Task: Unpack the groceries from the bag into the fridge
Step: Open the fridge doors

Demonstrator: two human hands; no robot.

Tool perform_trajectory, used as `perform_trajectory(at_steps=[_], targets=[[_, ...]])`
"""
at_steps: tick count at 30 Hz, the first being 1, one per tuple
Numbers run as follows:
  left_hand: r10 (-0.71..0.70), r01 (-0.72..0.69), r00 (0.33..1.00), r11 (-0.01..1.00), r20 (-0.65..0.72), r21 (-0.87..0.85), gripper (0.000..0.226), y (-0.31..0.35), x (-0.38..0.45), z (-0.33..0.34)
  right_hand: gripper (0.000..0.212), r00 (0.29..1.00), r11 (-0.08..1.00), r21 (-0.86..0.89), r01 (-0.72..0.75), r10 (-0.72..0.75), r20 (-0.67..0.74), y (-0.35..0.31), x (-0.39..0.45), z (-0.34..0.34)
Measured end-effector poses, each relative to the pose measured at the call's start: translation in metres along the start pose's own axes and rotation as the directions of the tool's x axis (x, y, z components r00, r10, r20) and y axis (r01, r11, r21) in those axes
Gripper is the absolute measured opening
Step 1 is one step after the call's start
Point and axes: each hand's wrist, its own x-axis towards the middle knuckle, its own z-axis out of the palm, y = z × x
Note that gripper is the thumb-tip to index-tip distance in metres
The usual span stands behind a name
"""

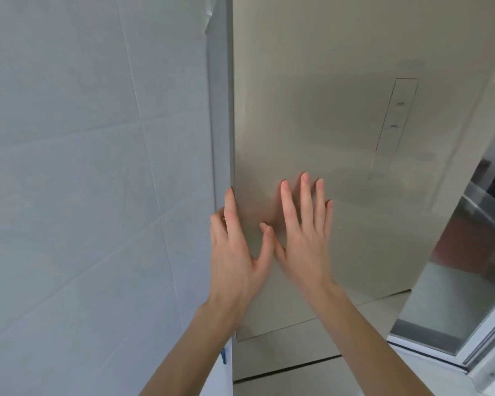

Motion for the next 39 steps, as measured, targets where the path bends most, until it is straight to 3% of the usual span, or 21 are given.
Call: perform_trajectory(at_steps=[11, 17, 21, 25, 32, 39], targets=[[0.053, -0.052, 0.998, 0.997, -0.019, 0.061, 0.087, 0.067, -0.080, -0.017, 0.071, 0.996, 0.987, 0.143, 0.077, -0.081, 0.027, 0.016, -0.045, -0.092], [0.047, -0.049, 0.999, 0.997, 0.028, 0.067, 0.087, 0.122, -0.135, -0.014, 0.061, 0.993, 0.958, 0.261, 0.120, -0.111, -0.047, 0.020, -0.059, -0.185], [0.088, -0.091, 0.995, 0.991, 0.042, 0.099, 0.075, 0.149, -0.166, -0.009, 0.057, 0.947, 0.939, 0.126, 0.319, -0.312, -0.073, 0.014, -0.064, -0.244], [0.225, -0.231, 0.973, 0.938, 0.052, 0.258, 0.046, 0.184, -0.206, -0.001, 0.057, 0.924, 0.920, -0.130, 0.371, -0.379, -0.045, 0.018, -0.090, -0.292], [0.237, -0.263, 0.964, 0.919, 0.120, 0.293, 0.059, 0.219, -0.253, -0.001, 0.069, 0.979, 0.937, -0.289, 0.198, -0.205, 0.007, 0.058, -0.133, -0.340], [0.263, -0.319, 0.942, 0.896, 0.211, 0.309, 0.058, 0.244, -0.250, 0.026, 0.075, 0.992, 0.899, -0.419, 0.127, -0.117, 0.049, 0.108, -0.162, -0.384]])
